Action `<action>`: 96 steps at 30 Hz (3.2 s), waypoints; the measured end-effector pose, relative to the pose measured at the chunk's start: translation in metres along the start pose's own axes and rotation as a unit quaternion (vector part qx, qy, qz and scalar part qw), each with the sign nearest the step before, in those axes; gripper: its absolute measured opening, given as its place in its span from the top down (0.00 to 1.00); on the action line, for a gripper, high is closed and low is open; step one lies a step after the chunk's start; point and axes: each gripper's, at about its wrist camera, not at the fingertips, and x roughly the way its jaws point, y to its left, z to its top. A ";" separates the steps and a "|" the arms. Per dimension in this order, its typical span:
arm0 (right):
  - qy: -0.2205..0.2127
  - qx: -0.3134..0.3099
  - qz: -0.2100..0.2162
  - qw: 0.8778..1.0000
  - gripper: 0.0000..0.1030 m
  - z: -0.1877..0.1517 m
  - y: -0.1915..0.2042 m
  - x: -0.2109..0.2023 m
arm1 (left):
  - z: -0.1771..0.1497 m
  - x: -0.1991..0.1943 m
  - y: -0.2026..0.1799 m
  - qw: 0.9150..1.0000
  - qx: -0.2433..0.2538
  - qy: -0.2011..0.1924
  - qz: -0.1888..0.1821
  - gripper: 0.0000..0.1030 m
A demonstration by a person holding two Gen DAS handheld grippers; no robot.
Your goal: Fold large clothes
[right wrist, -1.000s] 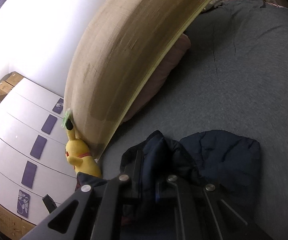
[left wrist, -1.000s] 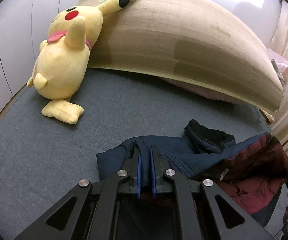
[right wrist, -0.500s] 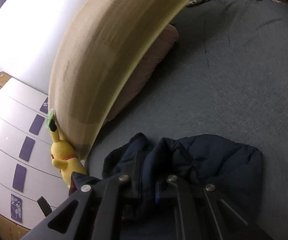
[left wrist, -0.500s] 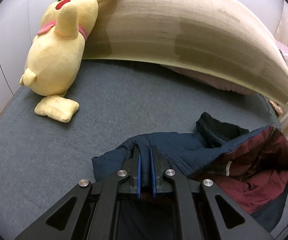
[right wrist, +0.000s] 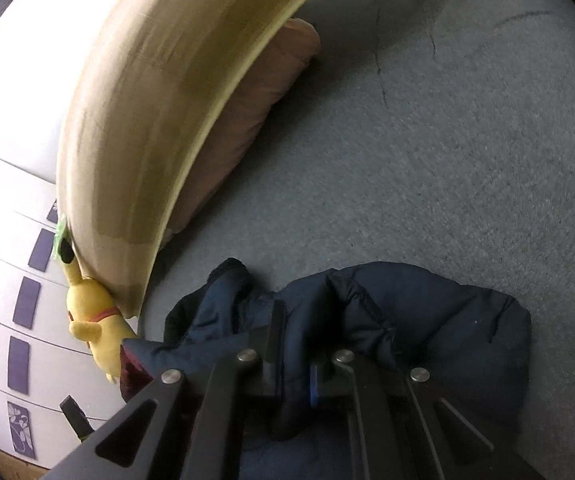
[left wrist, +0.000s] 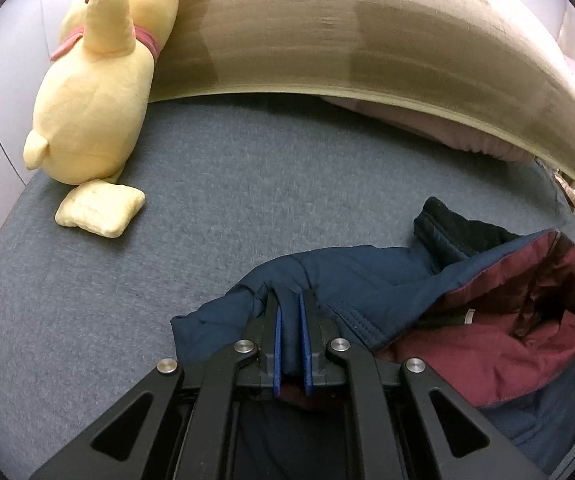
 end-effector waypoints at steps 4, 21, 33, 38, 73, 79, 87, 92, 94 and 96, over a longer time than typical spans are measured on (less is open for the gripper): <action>0.005 0.018 0.001 1.000 0.91 0.001 -0.005 0.003 | 0.001 0.003 -0.002 1.000 0.003 0.004 0.003 0.92; 0.041 0.105 0.053 0.992 0.63 0.014 -0.019 0.002 | 0.010 0.007 0.028 0.990 -0.113 0.005 -0.080 0.76; -0.031 0.009 0.074 0.997 0.00 0.023 0.009 -0.054 | 0.021 -0.043 0.061 0.984 -0.127 -0.098 -0.078 0.25; -0.006 -0.079 0.005 0.997 0.00 0.010 0.004 -0.050 | 0.008 -0.031 0.061 0.992 -0.077 -0.069 -0.074 0.25; 0.023 -0.174 -0.156 0.972 0.20 0.025 0.043 0.035 | 0.045 0.052 -0.020 0.997 0.064 0.018 0.040 0.49; -0.051 -0.208 -0.140 0.967 0.13 -0.001 0.085 -0.024 | 0.028 -0.014 -0.010 0.996 0.057 -0.053 0.046 0.38; -0.091 -0.317 -0.160 0.930 0.13 -0.105 0.113 -0.059 | -0.016 -0.062 -0.036 0.994 0.074 -0.077 0.006 0.35; -0.080 -0.331 -0.203 0.918 0.13 -0.138 0.101 -0.045 | -0.039 -0.071 -0.059 0.992 0.097 -0.078 -0.002 0.35; -0.067 -0.322 -0.219 0.919 0.13 -0.137 0.090 -0.037 | -0.045 -0.069 -0.065 0.993 0.096 -0.074 -0.004 0.35; -0.053 -0.309 -0.236 0.920 0.13 -0.132 0.072 -0.033 | -0.050 -0.051 -0.069 0.993 0.102 -0.054 0.001 0.34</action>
